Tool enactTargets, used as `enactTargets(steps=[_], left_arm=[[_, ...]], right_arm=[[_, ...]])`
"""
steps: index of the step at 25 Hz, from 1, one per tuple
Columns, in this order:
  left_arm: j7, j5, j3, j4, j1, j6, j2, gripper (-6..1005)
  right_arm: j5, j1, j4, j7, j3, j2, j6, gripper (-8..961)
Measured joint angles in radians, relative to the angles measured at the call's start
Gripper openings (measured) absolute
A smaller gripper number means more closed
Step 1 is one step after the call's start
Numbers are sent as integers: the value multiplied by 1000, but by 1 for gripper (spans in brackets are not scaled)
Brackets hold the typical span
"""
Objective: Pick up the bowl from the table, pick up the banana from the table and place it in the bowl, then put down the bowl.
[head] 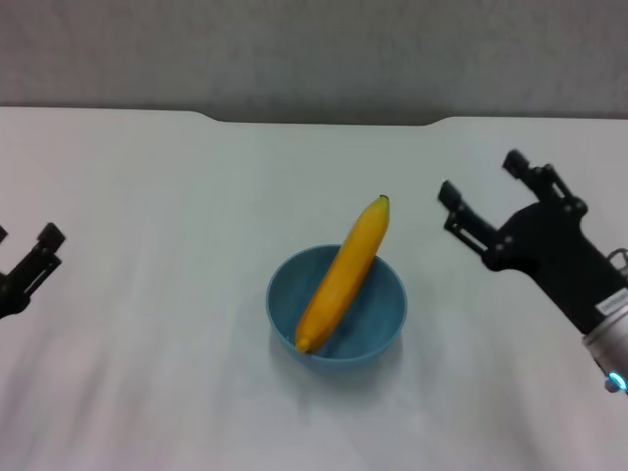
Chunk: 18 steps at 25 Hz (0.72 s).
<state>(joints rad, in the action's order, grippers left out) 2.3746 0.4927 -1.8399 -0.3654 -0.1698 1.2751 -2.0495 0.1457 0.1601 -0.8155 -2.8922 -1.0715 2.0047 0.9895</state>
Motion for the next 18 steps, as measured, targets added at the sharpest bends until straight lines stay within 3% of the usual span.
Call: enactTargets(steps=[4, 10, 18], left_arm=[[101, -49, -4, 88, -34, 36, -6, 903], [157, -140, 2, 162, -55, 43, -10, 903], [160, -200, 0, 243, -93, -2, -10, 903]], right_arm=[[47, 13, 73, 16, -2, 1, 47, 894], [169, 95, 296, 49, 25, 4, 176, 894], [227, 93, 364, 94, 37, 4, 174, 894]])
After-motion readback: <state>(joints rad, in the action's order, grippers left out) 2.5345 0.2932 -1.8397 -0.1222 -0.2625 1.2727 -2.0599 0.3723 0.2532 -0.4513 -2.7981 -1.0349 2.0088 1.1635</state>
